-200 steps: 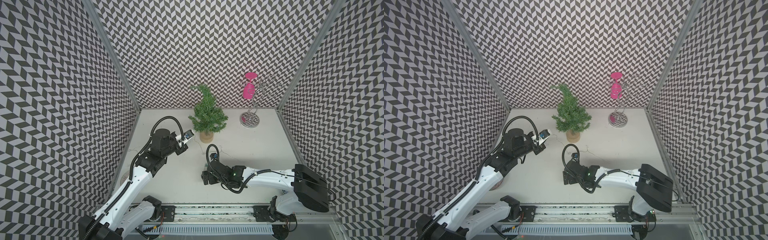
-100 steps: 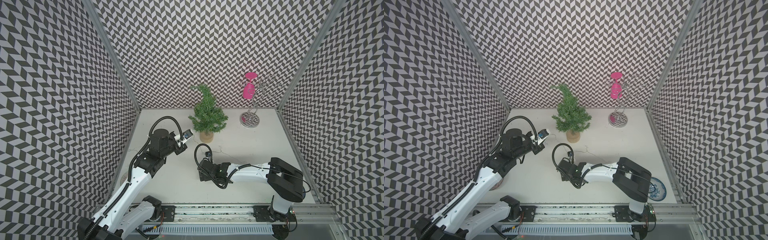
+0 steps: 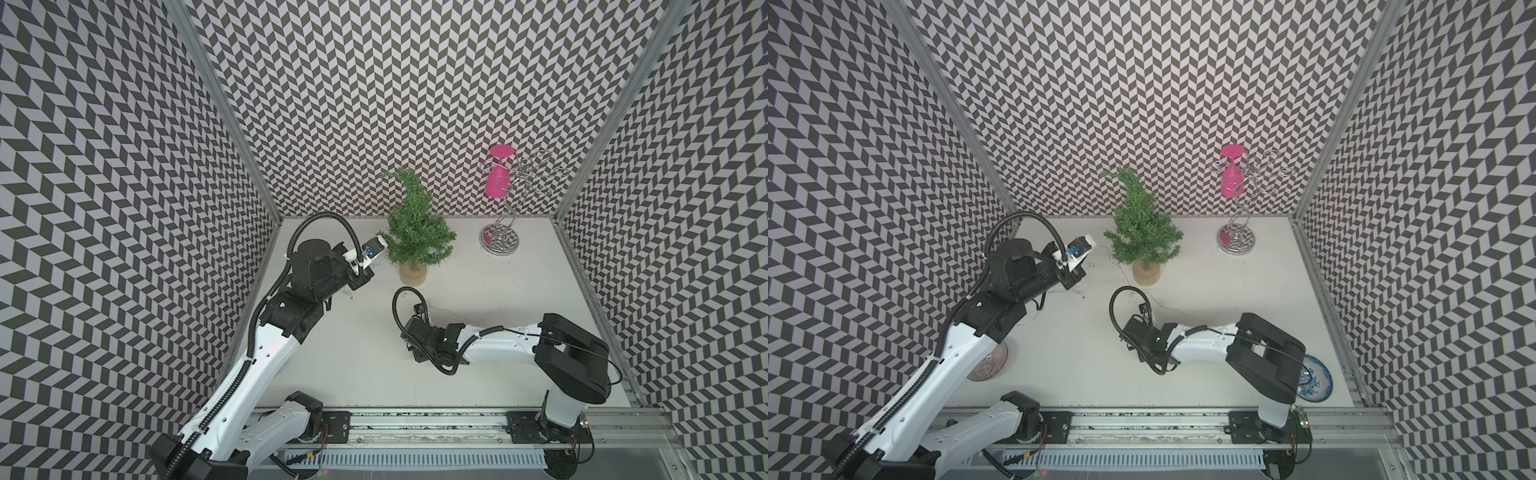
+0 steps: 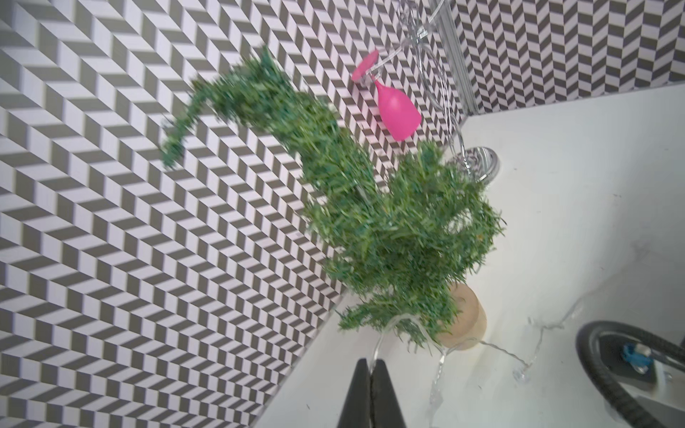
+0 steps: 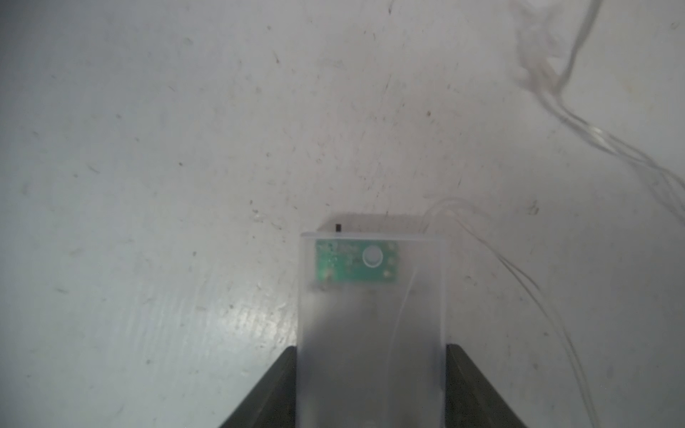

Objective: Wrap string light around the christmas tree
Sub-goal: Adjust the light string at the center of the board.

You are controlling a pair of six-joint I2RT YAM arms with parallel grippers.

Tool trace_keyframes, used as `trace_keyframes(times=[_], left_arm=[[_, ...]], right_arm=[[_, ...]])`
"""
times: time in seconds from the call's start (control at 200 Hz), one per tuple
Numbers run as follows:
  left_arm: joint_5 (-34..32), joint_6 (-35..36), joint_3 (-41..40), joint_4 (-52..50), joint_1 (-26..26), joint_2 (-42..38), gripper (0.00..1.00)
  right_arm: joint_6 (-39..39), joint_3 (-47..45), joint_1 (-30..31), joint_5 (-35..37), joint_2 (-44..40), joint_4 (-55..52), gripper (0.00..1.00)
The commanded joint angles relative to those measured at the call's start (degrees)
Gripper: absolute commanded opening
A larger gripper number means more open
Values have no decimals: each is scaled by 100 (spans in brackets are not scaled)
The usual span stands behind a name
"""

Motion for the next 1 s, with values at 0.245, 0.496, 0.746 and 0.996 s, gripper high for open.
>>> trace_keyframes(times=[0.245,0.496,0.746,0.996], left_arm=[[-54,409,1382,-263,39,362,4],[-470,630,1544,-351,73,189,4],[-684,480,1615,-287,209,-72,4],[-864,535,1565,-285,264,-307,4]], right_arm=[[-362,-634,-454,168,-951,-721,60],[-413,-976,-803,82,-1385,-979,63],[-395,-1171,-959,201,-1712,-1226,64],[-399,-1386,-1254,130,-1971,-1385,67]])
